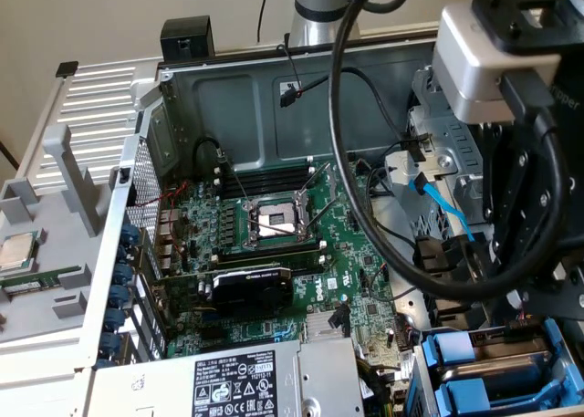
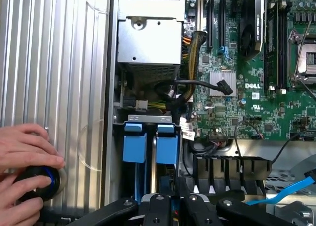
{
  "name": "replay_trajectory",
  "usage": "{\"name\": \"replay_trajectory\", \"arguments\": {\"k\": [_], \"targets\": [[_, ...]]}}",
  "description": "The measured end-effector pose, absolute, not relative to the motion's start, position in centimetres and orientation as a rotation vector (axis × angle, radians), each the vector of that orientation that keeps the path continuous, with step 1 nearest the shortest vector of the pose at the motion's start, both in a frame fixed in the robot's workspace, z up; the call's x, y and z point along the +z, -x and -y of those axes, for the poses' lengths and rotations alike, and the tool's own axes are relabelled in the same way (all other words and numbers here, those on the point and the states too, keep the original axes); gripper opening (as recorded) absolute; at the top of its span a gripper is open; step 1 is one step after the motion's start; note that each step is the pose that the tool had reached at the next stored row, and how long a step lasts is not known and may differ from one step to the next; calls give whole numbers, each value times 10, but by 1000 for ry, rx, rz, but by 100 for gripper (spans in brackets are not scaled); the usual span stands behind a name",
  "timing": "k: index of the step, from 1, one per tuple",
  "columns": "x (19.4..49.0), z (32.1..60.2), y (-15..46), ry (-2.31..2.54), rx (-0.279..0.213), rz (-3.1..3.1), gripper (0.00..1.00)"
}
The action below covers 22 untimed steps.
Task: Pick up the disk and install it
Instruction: 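Insert the second disk wire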
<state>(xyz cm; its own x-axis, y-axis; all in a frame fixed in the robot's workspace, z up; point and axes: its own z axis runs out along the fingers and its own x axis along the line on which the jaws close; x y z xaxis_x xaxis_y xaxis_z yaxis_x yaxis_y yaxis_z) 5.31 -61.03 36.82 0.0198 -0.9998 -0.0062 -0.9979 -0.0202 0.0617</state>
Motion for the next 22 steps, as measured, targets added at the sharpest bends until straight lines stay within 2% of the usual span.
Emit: {"name": "replay_trajectory", "arguments": {"k": [7,22], "targets": [[364,613,-53,-2229,-100,2184,16],[361,617,-53,-2231,-104,2185,16]]}}
